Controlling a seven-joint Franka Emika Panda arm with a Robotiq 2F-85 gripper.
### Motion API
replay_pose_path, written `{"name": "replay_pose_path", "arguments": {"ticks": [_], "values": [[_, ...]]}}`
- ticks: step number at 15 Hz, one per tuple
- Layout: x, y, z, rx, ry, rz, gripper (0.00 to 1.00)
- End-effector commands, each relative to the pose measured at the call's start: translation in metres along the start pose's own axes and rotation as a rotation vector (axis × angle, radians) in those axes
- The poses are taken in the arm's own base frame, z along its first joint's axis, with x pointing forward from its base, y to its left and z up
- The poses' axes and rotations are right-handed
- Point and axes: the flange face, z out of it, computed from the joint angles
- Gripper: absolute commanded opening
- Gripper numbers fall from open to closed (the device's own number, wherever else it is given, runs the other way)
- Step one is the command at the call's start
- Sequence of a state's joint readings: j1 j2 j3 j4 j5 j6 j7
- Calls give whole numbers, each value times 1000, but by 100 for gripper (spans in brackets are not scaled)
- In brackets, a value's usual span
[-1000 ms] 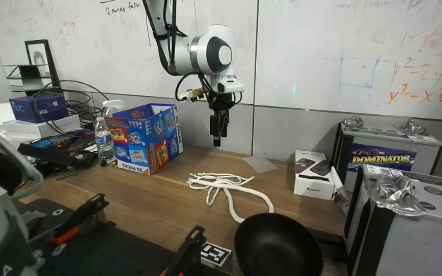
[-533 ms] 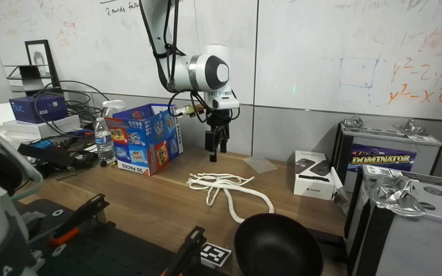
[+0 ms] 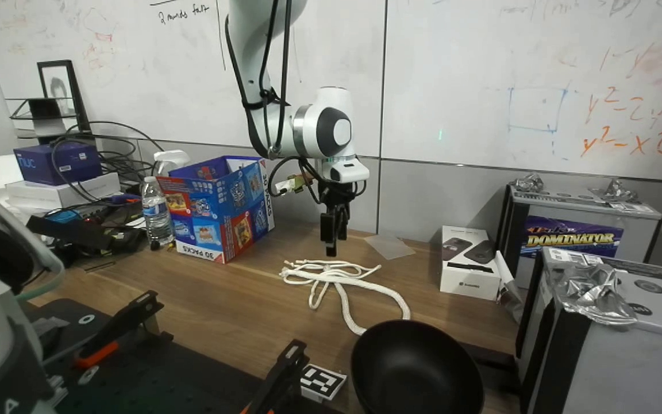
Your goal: Pick up the ropes from the table and put them in the box
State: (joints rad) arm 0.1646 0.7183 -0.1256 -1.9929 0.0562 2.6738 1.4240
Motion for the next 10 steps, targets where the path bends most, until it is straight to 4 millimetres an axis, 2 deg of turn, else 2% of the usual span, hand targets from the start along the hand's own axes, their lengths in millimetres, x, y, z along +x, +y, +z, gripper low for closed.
{"name": "replay_pose_path", "arguments": {"ticks": [1,6,10], "values": [[10,-13,15,43,-11,-37,100],[14,-18,35,42,-34,-65,100],[10,-23,44,41,-52,-88,100]]}}
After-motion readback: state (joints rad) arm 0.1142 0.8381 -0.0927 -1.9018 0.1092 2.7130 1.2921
